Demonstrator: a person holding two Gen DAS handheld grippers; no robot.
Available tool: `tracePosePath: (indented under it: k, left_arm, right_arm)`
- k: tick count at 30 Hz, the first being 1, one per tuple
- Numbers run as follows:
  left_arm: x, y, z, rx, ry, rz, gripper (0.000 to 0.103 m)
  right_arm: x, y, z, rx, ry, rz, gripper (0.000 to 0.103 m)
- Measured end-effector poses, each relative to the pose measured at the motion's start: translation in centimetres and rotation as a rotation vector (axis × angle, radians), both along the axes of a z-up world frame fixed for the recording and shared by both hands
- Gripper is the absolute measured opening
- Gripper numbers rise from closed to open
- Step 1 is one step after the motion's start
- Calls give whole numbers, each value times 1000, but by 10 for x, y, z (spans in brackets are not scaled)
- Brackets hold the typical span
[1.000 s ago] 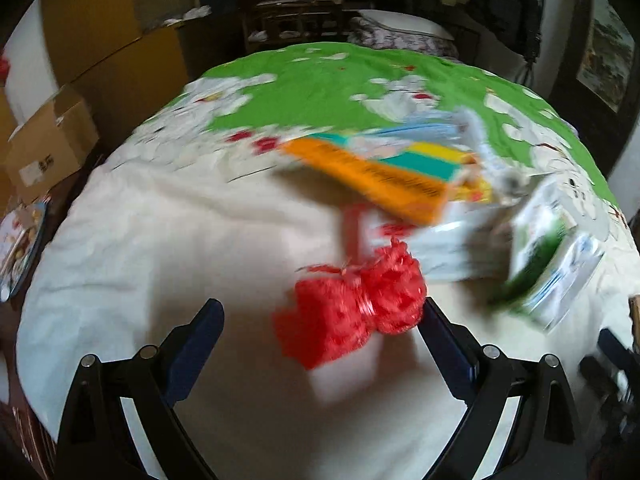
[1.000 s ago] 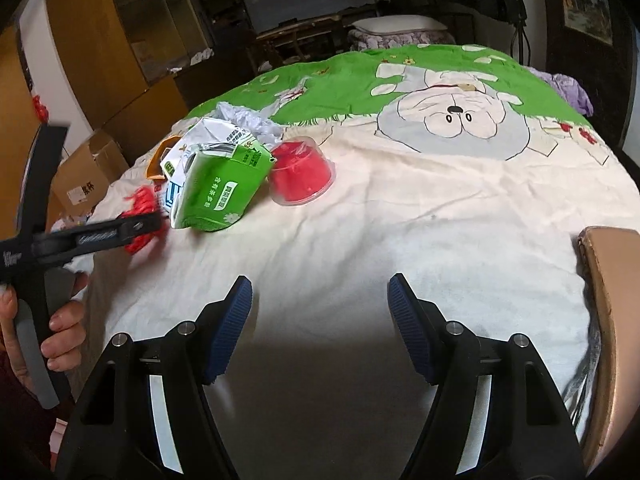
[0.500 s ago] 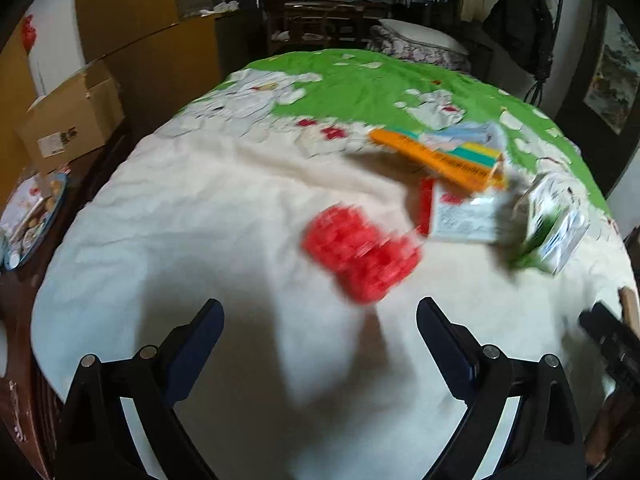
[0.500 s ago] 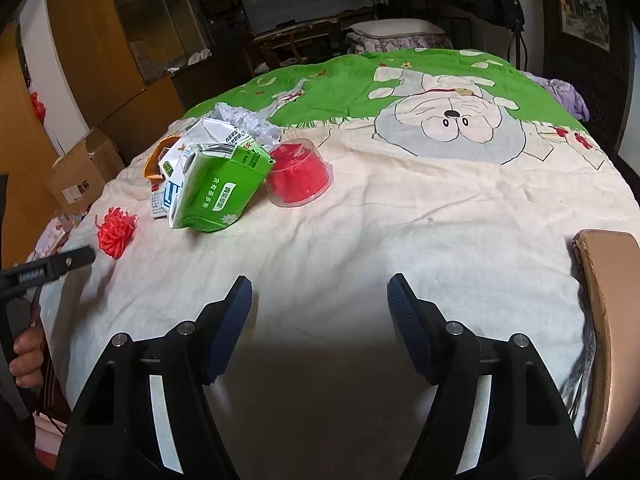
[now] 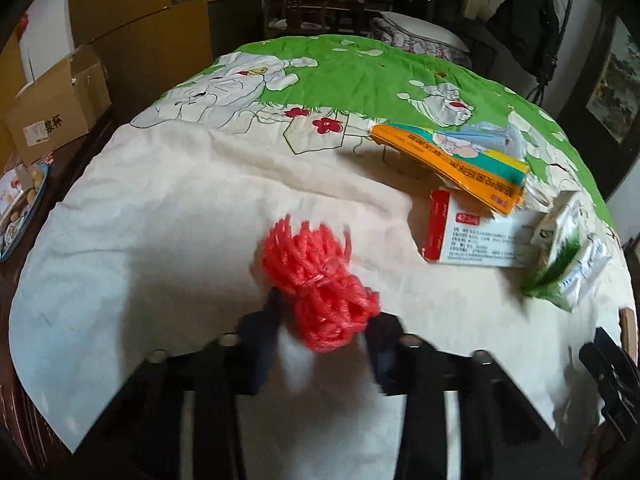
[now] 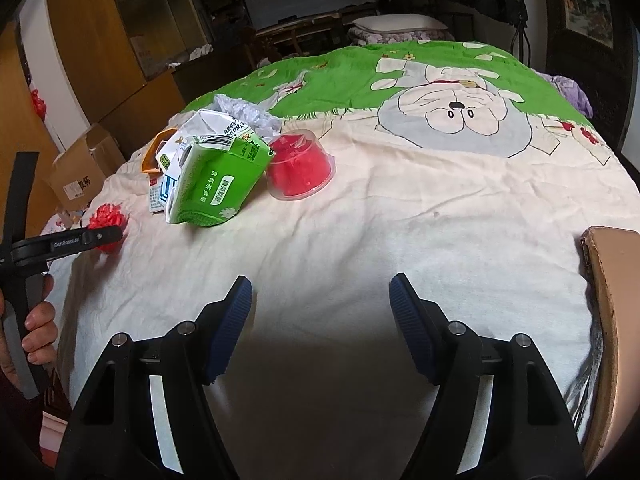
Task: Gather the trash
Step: 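Lower left tool onto red mesh net and close on it, then grasp green-and-white milk carton with right tool while left tool holds red net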
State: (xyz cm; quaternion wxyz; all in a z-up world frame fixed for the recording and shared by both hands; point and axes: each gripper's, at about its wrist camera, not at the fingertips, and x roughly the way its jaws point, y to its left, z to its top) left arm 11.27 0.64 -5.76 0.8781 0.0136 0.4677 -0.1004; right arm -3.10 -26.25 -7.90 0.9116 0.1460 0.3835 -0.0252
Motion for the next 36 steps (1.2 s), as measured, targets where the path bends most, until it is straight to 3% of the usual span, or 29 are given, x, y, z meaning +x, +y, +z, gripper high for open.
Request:
tracePosePath:
  k: [9, 13, 18, 26, 28, 29, 36]
  left_arm:
    - [-39, 33, 28, -20, -67, 28, 31]
    - [-55, 49, 38, -19, -81, 43, 31]
    - [-70, 66, 40, 0, -90, 62, 31]
    - [-77, 84, 35, 14, -102, 79, 31]
    - [-77, 89, 33, 10, -98, 82, 31]
    - [-77, 89, 32, 8, -96, 83, 31]
    - [-87, 100, 37, -9, -104, 103, 31]
  right_arm:
    - [-1, 4, 8, -28, -5, 5, 71]
    - [-2, 21, 27, -35, -87, 38, 71]
    - [24, 49, 42, 9, -110, 105, 71]
    - [82, 52, 25, 99, -24, 15, 72]
    - [81, 49, 23, 144, -30, 20, 61]
    - [79, 51, 23, 147, -32, 36, 29]
    - [57, 53, 34, 125, -45, 42, 26]
